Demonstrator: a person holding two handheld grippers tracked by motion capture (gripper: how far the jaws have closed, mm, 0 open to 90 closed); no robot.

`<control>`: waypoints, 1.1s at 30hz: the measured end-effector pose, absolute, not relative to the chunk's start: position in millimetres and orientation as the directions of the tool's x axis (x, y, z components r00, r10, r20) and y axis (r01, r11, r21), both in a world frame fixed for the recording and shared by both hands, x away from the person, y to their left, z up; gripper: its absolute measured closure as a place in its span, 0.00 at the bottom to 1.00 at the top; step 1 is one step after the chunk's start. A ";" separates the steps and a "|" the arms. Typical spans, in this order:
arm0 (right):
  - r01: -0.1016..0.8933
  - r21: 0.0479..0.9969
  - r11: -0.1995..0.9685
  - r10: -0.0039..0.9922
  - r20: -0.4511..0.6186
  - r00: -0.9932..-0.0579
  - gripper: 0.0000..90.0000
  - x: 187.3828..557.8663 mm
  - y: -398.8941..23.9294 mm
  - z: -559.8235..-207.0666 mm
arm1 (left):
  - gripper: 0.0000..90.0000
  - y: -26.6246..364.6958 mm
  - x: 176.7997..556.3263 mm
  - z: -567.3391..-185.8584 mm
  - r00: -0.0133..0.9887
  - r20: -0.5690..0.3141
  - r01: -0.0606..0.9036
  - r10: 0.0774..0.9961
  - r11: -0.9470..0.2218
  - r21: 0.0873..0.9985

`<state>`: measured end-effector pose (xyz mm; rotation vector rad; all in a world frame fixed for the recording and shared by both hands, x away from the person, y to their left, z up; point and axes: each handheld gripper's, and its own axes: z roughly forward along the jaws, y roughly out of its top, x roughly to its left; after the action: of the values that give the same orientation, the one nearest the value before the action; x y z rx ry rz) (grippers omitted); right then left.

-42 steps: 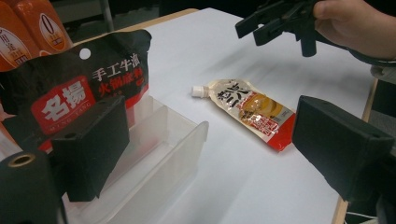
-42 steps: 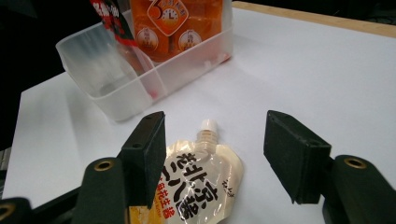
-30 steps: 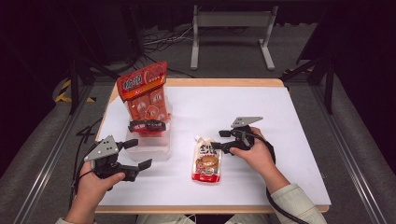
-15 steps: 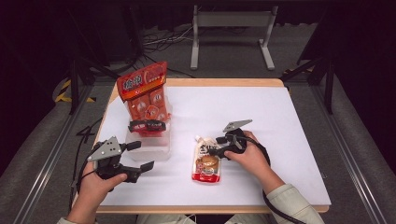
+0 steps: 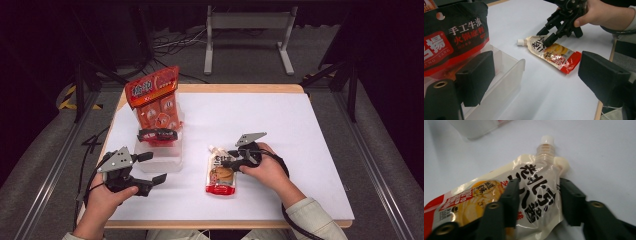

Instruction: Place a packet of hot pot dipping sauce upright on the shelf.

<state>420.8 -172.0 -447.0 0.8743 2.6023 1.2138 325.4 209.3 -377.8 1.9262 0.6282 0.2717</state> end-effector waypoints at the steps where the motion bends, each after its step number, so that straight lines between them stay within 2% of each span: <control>1: 0.432 0.739 0.517 0.560 0.089 -0.823 0.72 419.2 -171.1 -446.9 | 0.16 208.7 325.5 -377.7 0.839 -0.087 0.298 0.537 -0.321 0.899; 3: 0.425 0.732 0.533 0.551 0.080 -0.830 0.89 418.5 -171.8 -444.5 | 0.16 208.0 325.1 -377.3 0.842 -0.085 0.297 0.533 -0.326 0.898; 4: 0.433 0.724 0.537 0.544 0.095 -0.834 0.94 418.3 -173.0 -442.7 | 0.16 207.5 324.7 -377.5 0.841 -0.089 0.299 0.534 -0.323 0.898; 10: 0.417 0.723 0.551 0.539 0.073 -0.839 0.97 416.5 -172.0 -438.9 | 0.16 207.2 325.1 -379.3 0.841 -0.091 0.301 0.533 -0.323 0.897; 20: 0.415 0.753 0.511 0.545 0.090 -0.834 0.98 411.6 -175.2 -423.7 | 0.16 206.0 324.7 -379.3 0.843 -0.090 0.301 0.530 -0.327 0.896; 33: 0.380 0.806 0.454 0.522 0.106 -0.847 0.99 393.4 -176.9 -385.5 | 0.16 203.3 324.1 -378.8 0.848 -0.087 0.296 0.522 -0.331 0.896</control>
<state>393.4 -176.9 -385.5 0.7951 2.5416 1.3474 324.1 203.3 -378.8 1.9378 0.6061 0.2608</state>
